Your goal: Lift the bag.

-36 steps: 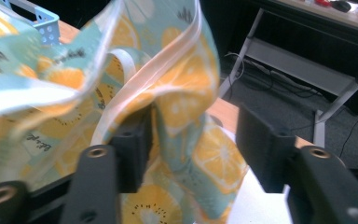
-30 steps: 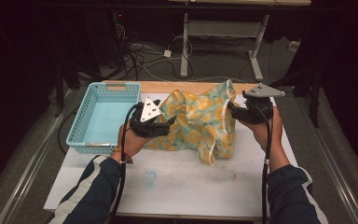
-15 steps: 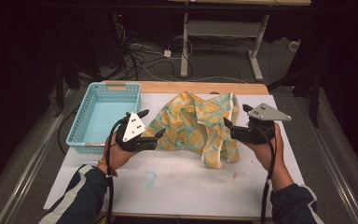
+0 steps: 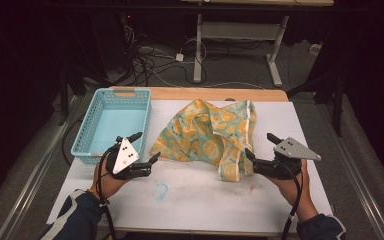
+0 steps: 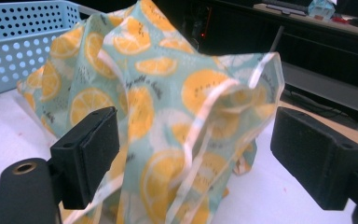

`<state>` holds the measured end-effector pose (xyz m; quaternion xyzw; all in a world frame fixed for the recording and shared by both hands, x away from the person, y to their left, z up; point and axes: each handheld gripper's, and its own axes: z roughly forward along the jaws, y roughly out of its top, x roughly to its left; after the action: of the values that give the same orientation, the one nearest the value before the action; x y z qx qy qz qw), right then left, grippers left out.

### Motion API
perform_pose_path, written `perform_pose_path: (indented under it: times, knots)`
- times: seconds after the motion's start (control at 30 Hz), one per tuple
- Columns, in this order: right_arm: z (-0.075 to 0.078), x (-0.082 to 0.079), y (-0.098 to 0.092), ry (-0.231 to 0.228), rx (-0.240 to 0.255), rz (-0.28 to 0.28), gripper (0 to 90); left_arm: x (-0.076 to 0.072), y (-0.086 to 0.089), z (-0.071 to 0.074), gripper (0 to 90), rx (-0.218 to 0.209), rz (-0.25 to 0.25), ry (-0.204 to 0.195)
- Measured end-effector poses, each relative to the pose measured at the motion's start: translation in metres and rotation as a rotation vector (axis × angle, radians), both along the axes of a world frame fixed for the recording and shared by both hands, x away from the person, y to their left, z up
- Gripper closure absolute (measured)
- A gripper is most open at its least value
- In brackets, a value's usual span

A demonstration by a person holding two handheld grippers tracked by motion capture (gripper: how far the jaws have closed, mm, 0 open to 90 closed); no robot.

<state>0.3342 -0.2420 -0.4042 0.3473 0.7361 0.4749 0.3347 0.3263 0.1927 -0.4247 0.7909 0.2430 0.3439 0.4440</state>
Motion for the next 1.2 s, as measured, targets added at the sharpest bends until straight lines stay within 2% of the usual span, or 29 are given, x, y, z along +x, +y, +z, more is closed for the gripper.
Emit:
perform_pose_path:
  times: [0.17,0.27,0.43,0.5,0.6,0.7,0.77,0.87,1.03,1.2]
  knots:
    - [-0.01,-0.015,-0.007,-0.013,0.007,0.012,16.2,-0.016,0.01,-0.011,19.2,0.04,0.013,0.023]
    - [-0.019,-0.023,-0.009,-0.015,-0.014,0.022,16.2,-0.025,0.016,-0.022,15.8,0.06,0.021,0.053]
    - [-0.037,-0.038,-0.01,0.013,-0.018,0.039,16.5,-0.037,0.024,-0.04,15.7,0.113,0.034,0.105]
    - [-0.043,-0.044,-0.009,0.021,-0.054,0.052,16.1,-0.042,0.027,-0.044,15.7,0.122,0.033,0.125]
    - [-0.049,-0.051,-0.008,0.035,-0.059,0.057,16.2,-0.047,0.031,-0.045,15.7,0.132,0.031,0.122]
    - [-0.05,-0.054,-0.005,0.029,-0.081,0.063,16.0,-0.048,0.032,-0.045,15.6,0.126,0.037,0.131]
    - [-0.05,-0.055,-0.004,0.03,-0.074,0.064,16.1,-0.048,0.031,-0.045,15.7,0.129,0.03,0.132]
    - [-0.051,-0.055,-0.002,0.029,-0.09,0.071,16.2,-0.048,0.03,-0.044,15.7,0.132,0.021,0.124]
    - [-0.052,-0.052,0.0,0.033,-0.101,0.079,16.2,-0.044,0.031,-0.046,15.7,0.136,0.019,0.141]
    - [-0.054,-0.052,0.001,0.037,-0.11,0.089,17.7,-0.043,0.03,-0.045,15.6,0.138,0.011,0.141]
